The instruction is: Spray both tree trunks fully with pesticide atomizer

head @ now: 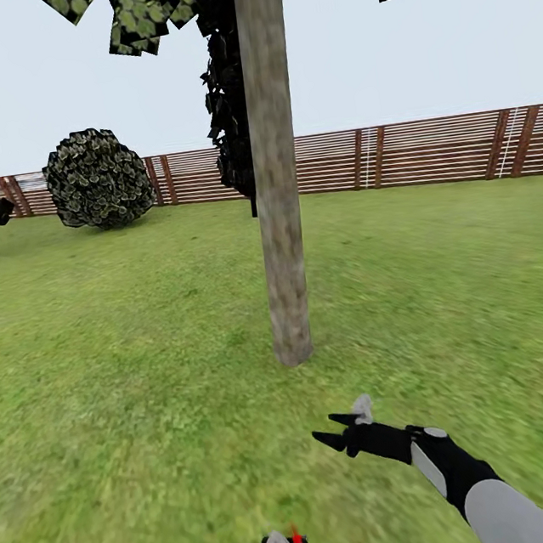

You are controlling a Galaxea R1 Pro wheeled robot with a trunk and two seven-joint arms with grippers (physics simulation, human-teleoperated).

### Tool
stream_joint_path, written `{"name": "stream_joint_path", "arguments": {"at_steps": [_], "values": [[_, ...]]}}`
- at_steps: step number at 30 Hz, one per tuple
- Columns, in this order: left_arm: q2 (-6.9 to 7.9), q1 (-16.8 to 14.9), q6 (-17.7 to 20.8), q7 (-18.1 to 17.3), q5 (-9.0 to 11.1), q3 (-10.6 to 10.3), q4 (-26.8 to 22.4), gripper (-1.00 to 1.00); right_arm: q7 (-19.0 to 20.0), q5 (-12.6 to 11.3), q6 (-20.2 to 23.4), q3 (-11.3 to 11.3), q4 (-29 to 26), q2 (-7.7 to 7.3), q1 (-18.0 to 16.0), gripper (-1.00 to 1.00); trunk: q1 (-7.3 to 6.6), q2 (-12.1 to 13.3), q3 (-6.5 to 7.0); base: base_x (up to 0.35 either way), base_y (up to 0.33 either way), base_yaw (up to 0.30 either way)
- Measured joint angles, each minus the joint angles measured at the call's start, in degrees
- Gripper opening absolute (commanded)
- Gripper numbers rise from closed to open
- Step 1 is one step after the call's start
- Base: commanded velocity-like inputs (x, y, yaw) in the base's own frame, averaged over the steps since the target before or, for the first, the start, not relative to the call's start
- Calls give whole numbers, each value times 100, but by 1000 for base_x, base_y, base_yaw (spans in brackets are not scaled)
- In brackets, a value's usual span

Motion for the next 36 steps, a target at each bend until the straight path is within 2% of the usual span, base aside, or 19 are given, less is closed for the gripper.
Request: {"name": "stream_joint_path", "arguments": {"at_steps": [2, 3, 4, 5, 7, 10, 12, 15, 16, 26, 29, 30, 31, 36], "values": [[-3, -6, 10, -263, -267, 0, -33, -100, 283, 8, 102, 75, -61, 83, -3, 100, 0, 0, 0, 0, 0, 0], [-4, -9, 23, -495, -354, 9, -162, -100, 390, 8, 144, 221, -117, 135, -4, 100, 0, 0, 0, 0, 0, 0], [0, -12, 143, -1157, -394, 40, -729, -100, 511, 38, 201, 567, -269, 196, -5, 100, 0, 0, 0, 0, 0, 0], [2, -15, 345, -1448, -327, 71, -1194, -100, 544, 36, 224, 679, -344, 213, -6, 100, 0, 0, 1, 0, 0, 0], [4, -13, 645, -1742, -309, 89, -1572, -100, 569, 35, 261, 778, -454, 226, -6, 100, 0, 0, 1, 0, 0, 0], [5, -13, 901, -1973, -287, 100, -1973, -100, 586, 34, 558, 867, -675, 239, -7, 100, 0, 0, 1, 0, 0, 0], [17, -12, 936, -2005, -288, 118, -2080, -100, 587, 35, 639, 881, -717, 243, -7, 100, 0, 0, 0, 0, 0, 0], [100, -12, 975, -2043, -268, 252, -2235, -100, 593, 35, 734, 897, -765, 261, -7, 100, 0, 0, 0, 0, 0, 0], [120, -12, 982, -2048, -264, 295, -2265, -100, 595, 35, 751, 902, -776, 263, -7, -100, 0, 0, 0, 0, 0, 0], [162, -12, 993, -2057, -261, 385, -2318, -100, 598, 35, 794, 914, -803, 276, -7, -100, 0, 0, 0, 0, 0, 0], [163, -12, 996, -2048, -258, 384, -2313, -100, 578, 35, 1024, 1122, -800, 412, -6, -100, 0, 0, 0, 0, 0, 0], [158, -12, 999, -2043, -257, 383, -2312, -100, 561, 35, 1084, 1336, -796, 448, -6, -100, 0, 0, 0, 0, 0, 0], [157, -12, 998, -2042, -257, 383, -2312, -100, 547, 35, 1100, 1409, -793, 460, -6, -100, 0, 0, 0, 0, 0, 0], [155, -12, 1001, -2037, -256, 380, -2311, -100, 471, 41, 1124, 1521, -756, 509, -6, -100, 0, 0, 0, 0, 0, 0]]}}
